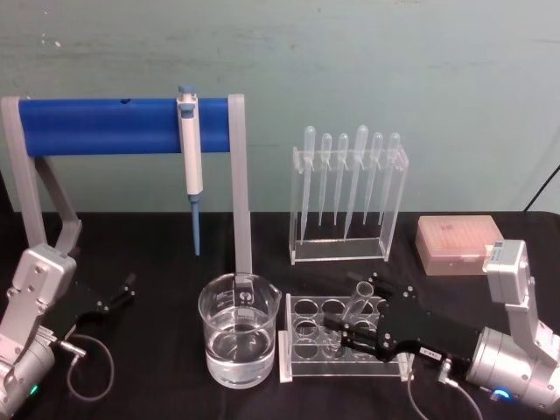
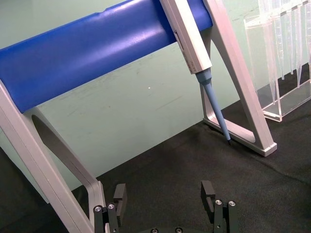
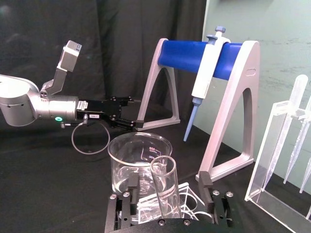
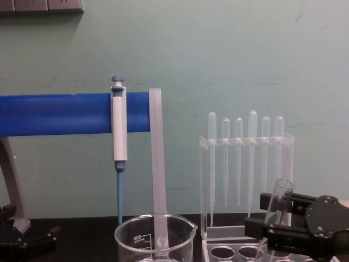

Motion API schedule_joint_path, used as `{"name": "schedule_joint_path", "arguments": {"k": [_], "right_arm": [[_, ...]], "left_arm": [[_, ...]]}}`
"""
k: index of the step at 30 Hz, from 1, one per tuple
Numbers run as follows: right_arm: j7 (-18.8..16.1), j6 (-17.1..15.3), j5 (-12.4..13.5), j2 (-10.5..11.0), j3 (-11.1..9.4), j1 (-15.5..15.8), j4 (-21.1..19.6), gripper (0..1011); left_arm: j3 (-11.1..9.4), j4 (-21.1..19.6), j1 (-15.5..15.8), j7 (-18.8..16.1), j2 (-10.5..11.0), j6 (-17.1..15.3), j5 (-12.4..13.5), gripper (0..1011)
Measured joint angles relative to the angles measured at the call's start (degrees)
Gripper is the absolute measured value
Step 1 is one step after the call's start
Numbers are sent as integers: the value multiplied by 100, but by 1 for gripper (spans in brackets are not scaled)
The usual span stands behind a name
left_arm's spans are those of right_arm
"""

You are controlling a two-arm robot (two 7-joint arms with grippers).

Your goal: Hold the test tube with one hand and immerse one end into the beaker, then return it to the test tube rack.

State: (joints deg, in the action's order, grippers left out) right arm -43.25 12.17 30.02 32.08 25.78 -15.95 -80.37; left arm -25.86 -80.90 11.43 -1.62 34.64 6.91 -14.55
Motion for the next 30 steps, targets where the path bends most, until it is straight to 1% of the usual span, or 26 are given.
{"name": "schedule_joint_path", "arguments": {"k": [1,2,4,5,8,9,13,15,16,17,19,23,30], "right_arm": [[1,0,1,0,0,0,0,790],[1,0,2,1,-1,1,-1,735],[2,-1,3,1,-2,2,-1,707],[2,-1,4,2,-3,3,-2,659],[2,-1,5,3,-6,4,-3,565],[2,-1,6,4,-6,4,-4,518],[2,-1,7,5,-8,6,-5,418],[2,-1,8,5,-8,8,-6,330],[2,-1,8,5,-8,8,-7,311],[3,-1,9,5,-8,9,-7,256],[2,0,10,6,-9,9,-9,231],[8,-2,10,7,-10,11,-14,226],[171,-120,-92,87,-38,21,-200,225]], "left_arm": [[0,0,0,0,0,0,0,1000],[0,0,0,0,0,0,0,1000],[0,0,0,0,0,0,0,1000],[0,0,0,0,0,0,0,1000],[0,0,0,0,0,0,0,1000],[0,0,0,0,0,0,0,1000],[0,0,0,0,0,0,0,1000],[0,0,0,0,0,0,0,1000],[0,0,0,0,0,0,0,1000],[0,0,0,0,0,0,0,1000],[0,0,0,0,0,0,0,1000],[0,0,0,0,0,0,0,1000],[0,0,0,0,0,0,0,1000]]}}
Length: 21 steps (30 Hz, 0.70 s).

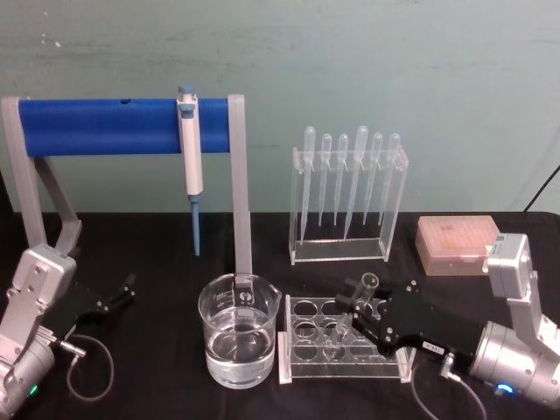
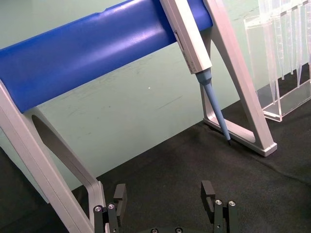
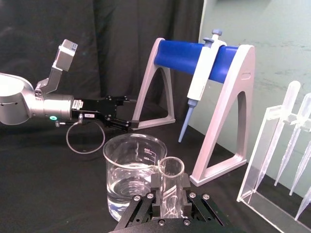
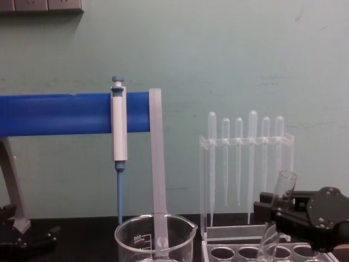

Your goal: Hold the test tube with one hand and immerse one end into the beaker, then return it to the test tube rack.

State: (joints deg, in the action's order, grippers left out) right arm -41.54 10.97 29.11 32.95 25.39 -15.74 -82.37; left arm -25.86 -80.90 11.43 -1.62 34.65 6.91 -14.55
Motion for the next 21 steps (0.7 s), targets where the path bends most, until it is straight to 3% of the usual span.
{"name": "schedule_joint_path", "arguments": {"k": [9,15,16,21], "right_arm": [[74,-381,-87,145,5,-123,-287,225],[60,-1042,36,256,104,-317,-501,225],[180,-1573,194,393,150,-523,-732,225],[209,-1808,326,476,116,-719,-860,225]], "left_arm": [[0,0,0,0,0,0,0,1000],[0,0,0,0,0,0,0,1000],[0,0,0,0,0,0,0,1000],[0,0,0,0,0,0,0,1000]]}}
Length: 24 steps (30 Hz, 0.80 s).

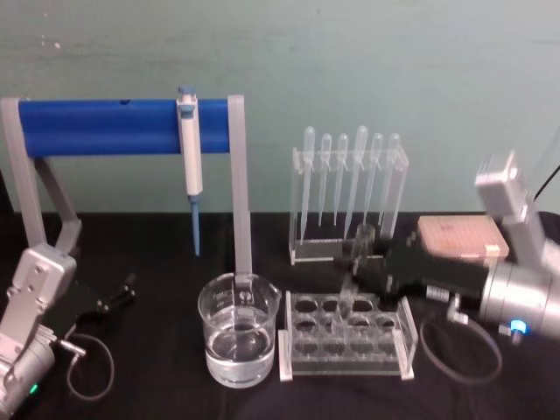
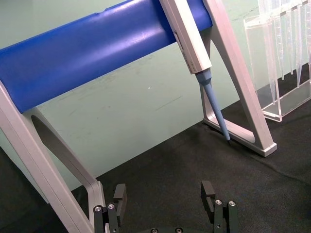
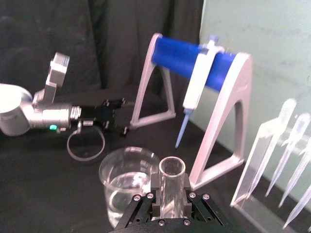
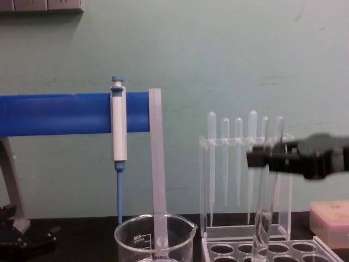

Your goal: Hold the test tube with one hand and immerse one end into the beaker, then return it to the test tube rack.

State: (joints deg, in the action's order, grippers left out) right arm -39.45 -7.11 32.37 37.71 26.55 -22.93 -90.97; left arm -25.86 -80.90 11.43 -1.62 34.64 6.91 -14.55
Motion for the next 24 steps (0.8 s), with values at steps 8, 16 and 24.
{"name": "schedule_joint_path", "arguments": {"k": [8,16,24], "right_arm": [[44,-178,138,66,-14,-279,-88,225],[63,-204,223,119,76,-401,-102,226],[99,-281,315,168,144,-476,-145,225]], "left_arm": [[0,0,0,0,0,0,0,1000],[0,0,0,0,0,0,0,1000],[0,0,0,0,0,0,0,1000]]}}
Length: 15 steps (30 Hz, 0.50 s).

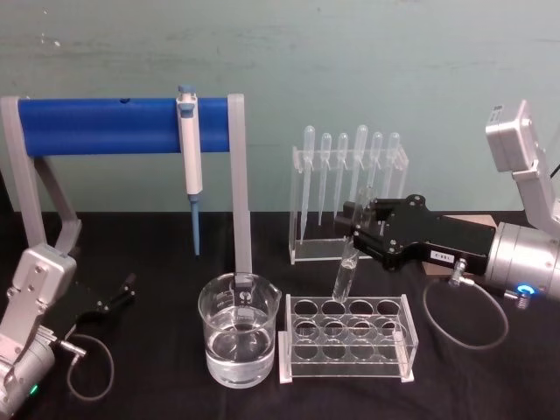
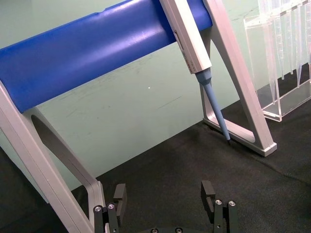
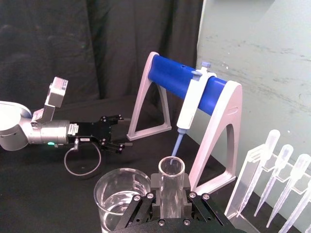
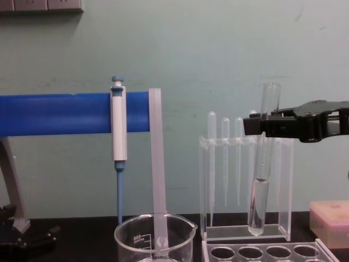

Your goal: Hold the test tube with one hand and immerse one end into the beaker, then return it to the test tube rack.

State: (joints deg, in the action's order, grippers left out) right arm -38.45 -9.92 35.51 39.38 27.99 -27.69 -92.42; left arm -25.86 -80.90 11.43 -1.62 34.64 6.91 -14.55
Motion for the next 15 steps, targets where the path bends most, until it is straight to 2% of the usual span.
{"name": "schedule_joint_path", "arguments": {"k": [15], "right_arm": [[65,-58,99,80,109,-69,-41,226]], "left_arm": [[0,0,0,0,0,0,0,1000]]}}
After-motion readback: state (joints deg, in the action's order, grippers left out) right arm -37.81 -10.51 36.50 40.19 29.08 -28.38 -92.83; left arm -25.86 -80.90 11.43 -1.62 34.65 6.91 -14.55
